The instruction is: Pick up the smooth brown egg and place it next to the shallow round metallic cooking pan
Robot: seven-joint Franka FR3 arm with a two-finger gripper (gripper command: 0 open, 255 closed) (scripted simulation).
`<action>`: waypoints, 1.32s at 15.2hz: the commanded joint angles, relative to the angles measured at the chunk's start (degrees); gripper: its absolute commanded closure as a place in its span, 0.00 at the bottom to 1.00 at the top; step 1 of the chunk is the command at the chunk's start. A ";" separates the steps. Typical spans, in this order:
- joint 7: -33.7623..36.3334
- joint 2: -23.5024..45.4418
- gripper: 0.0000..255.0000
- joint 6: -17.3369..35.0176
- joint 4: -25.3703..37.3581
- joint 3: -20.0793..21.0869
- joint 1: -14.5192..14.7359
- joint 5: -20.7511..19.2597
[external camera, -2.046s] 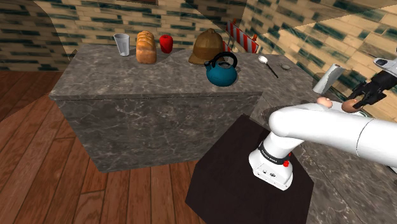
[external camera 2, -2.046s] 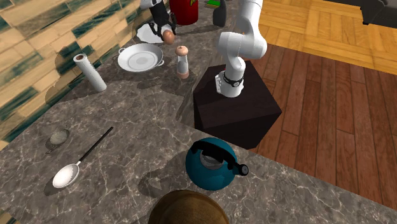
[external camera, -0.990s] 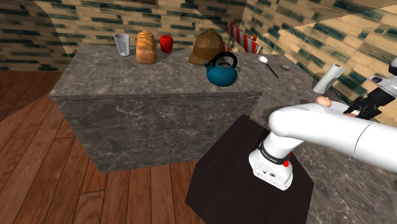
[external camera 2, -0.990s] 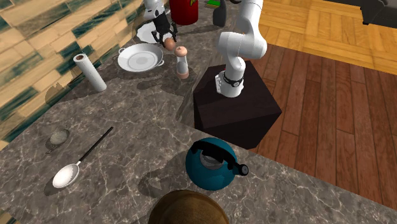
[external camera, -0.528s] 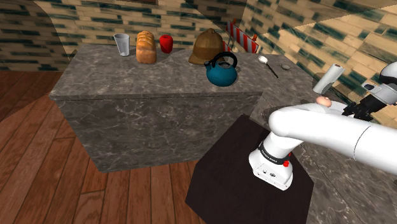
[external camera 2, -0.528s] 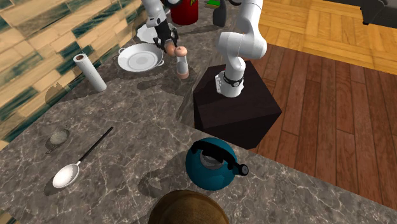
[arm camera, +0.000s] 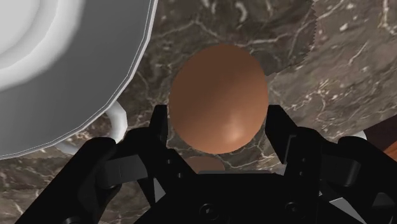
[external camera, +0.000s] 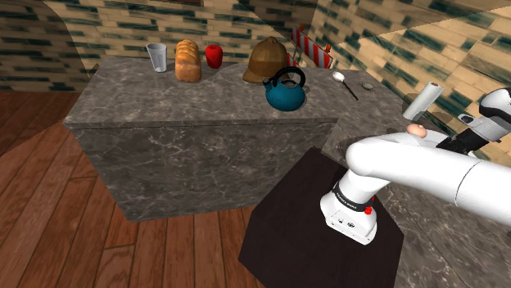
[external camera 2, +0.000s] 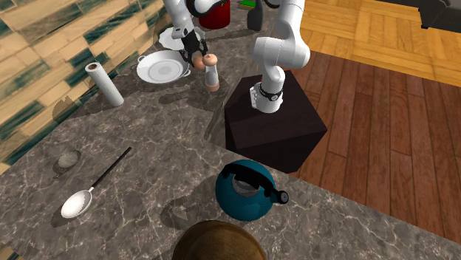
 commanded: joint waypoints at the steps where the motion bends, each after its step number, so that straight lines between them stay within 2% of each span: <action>1: 0.02 -0.02 1.00 0.08 -0.06 -0.06 0.00 -0.06; 4: 0.02 -0.02 1.00 0.08 -0.06 -0.06 0.00 -0.06; 5: 0.02 -0.02 0.00 0.08 -0.06 -0.06 0.00 -0.06; 10: 0.02 -0.02 0.00 0.08 -0.06 -0.06 0.00 -0.06; 14: -1.31 1.77 0.00 -4.78 5.95 3.73 1.53 3.79; 20: -1.31 1.78 0.00 -4.78 5.95 3.73 1.53 3.79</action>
